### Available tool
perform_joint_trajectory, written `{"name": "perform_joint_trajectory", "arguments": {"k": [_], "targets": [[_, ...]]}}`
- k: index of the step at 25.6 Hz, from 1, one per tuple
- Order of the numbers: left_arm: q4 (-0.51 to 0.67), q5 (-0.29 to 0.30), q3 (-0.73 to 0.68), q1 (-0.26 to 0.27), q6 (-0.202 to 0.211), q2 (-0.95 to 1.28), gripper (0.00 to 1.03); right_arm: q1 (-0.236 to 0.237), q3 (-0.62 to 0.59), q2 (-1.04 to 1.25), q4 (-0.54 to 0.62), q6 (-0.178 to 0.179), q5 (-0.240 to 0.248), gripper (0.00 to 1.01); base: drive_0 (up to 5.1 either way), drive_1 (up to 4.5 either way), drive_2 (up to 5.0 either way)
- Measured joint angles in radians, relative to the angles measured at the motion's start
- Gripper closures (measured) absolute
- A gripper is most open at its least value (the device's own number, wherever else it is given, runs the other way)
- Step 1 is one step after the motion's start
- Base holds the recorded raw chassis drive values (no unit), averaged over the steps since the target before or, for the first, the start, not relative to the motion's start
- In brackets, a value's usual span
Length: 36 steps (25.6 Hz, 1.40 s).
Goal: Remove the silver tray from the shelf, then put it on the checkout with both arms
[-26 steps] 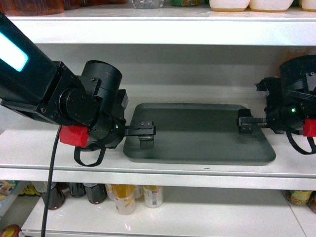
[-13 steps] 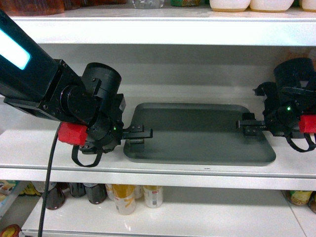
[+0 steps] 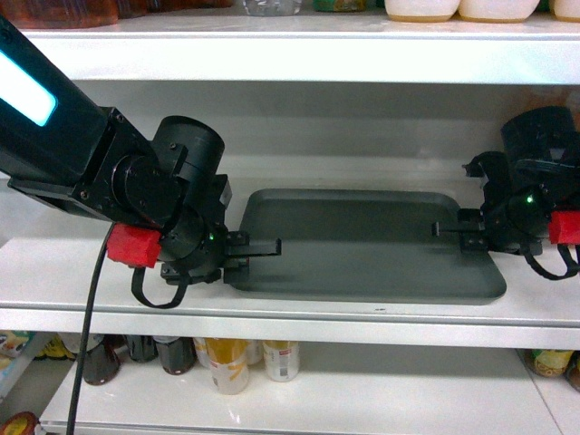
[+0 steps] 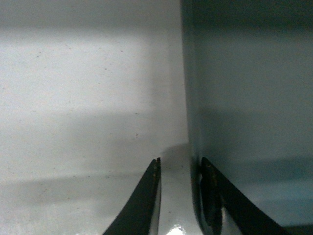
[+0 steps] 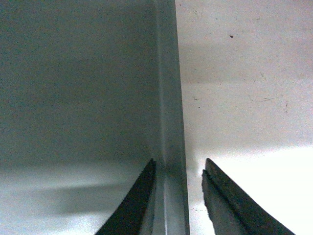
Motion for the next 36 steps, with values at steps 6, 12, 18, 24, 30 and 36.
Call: {"name": "perform_joint_trajectory", "arguments": {"k": [6,12,18,24,30,36], "targets": [[0.031,0.031,-0.022,0.004,-0.049,-0.004,1.00,-0.006,-0.018,-0.012,0.002,-0.003,-0.044,0.98,0.0,0.00,0.0],[0.080,0.019,-0.118,0.003,-0.068,-0.061,1.00,0.003,-0.148,-0.074,0.082,0.002,-0.043,0.98,0.0,0.00,0.0],[0.159,0.004,-0.337,0.005,-0.068,-0.231,1.00,0.016,-0.392,-0.232,0.188,0.032,-0.063,0.98,0.0,0.00,0.0],[0.215,0.000,-0.488,0.003,-0.068,-0.418,1.00,0.023,-0.565,-0.407,0.259,0.054,-0.068,0.98,0.0,0.00,0.0],[0.227,-0.006,-0.659,-0.011,-0.073,-0.613,1.00,0.041,-0.776,-0.624,0.307,0.073,-0.066,0.98,0.0,0.00,0.0],[0.201,-0.032,-0.777,-0.033,-0.085,-0.791,1.00,0.061,-0.939,-0.827,0.323,0.095,-0.062,0.98,0.0,0.00,0.0]]}}
